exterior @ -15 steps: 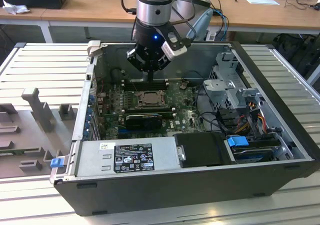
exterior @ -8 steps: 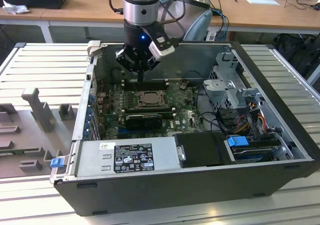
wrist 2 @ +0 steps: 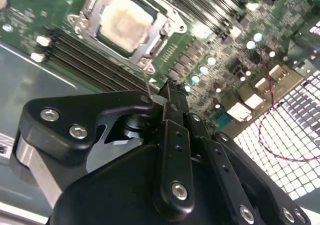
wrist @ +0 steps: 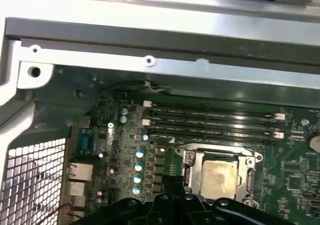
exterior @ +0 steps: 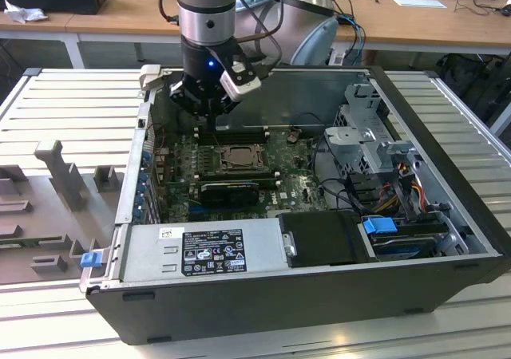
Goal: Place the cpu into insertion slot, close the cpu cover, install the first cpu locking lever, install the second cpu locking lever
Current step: 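Install the first cpu locking lever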
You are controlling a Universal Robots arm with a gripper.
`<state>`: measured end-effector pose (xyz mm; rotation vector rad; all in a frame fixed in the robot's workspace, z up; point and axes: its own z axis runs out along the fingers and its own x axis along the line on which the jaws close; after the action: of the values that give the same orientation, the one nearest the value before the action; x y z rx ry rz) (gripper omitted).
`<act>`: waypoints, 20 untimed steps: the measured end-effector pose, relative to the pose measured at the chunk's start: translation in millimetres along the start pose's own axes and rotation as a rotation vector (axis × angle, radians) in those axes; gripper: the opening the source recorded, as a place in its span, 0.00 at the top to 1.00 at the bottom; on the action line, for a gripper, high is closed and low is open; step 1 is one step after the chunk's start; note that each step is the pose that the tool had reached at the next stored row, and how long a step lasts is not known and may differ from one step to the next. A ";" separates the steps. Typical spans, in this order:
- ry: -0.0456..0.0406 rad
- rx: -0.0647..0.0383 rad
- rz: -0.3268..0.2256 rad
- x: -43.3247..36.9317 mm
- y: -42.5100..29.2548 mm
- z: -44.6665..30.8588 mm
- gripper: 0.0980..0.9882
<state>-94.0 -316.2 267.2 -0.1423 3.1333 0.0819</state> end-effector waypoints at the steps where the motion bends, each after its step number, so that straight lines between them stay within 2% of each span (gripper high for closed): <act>1: 0.0000 0.000 0.001 3.0 0.4 1.3 0.99; 4: -0.0003 0.000 0.005 11.2 3.2 5.4 0.99; 6: -0.0004 0.000 0.007 16.7 9.9 9.6 0.99; 9: -0.0003 0.000 0.007 16.2 18.3 10.6 0.99; 11: -0.0003 0.000 0.007 15.4 20.7 10.8 0.99; 20: -0.0003 0.000 0.007 11.7 21.5 11.0 0.99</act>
<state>-107.6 -295.3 257.2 -0.1320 3.1337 0.0821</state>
